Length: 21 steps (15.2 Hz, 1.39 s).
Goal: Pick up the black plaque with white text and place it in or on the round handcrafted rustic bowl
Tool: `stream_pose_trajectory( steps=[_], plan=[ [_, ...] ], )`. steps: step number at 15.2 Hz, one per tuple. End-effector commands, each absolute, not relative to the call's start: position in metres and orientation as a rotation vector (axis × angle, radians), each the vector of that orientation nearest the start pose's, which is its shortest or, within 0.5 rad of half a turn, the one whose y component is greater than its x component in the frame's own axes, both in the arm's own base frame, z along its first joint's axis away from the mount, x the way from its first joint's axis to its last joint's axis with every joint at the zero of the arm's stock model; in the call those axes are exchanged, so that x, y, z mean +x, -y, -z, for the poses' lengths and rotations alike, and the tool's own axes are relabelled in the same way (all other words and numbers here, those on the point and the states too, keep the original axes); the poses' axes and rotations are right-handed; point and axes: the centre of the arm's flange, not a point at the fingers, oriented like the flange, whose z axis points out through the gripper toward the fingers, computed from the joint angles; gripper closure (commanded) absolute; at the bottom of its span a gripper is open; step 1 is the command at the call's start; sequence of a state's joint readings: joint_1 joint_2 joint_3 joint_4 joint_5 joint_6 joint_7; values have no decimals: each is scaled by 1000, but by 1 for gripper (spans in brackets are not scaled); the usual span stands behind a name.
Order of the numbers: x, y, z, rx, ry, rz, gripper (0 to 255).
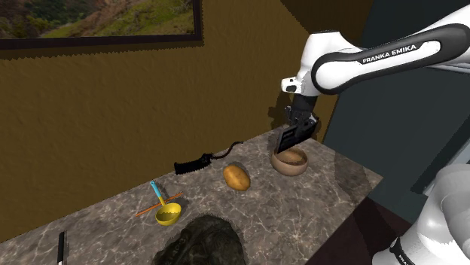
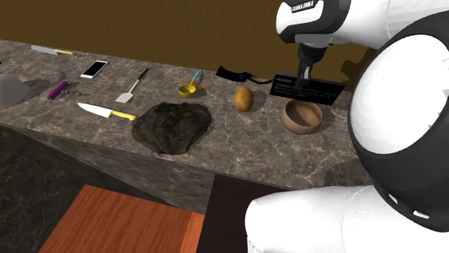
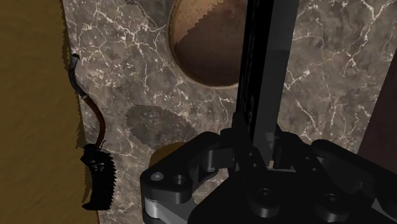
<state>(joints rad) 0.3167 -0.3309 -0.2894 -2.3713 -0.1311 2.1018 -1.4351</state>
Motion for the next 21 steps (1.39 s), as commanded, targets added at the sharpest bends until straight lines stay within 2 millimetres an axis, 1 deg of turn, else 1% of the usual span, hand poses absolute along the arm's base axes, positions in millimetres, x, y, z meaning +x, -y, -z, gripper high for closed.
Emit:
stream_pose_trajectory(
  steps=[1,3,21],
  plan=[
    [468,20,-450,-2292,2222,40,255],
    [486,40,-452,-2292,2222,40,255],
    [486,40,-358,-2292,2222,40,255]
  ],
)
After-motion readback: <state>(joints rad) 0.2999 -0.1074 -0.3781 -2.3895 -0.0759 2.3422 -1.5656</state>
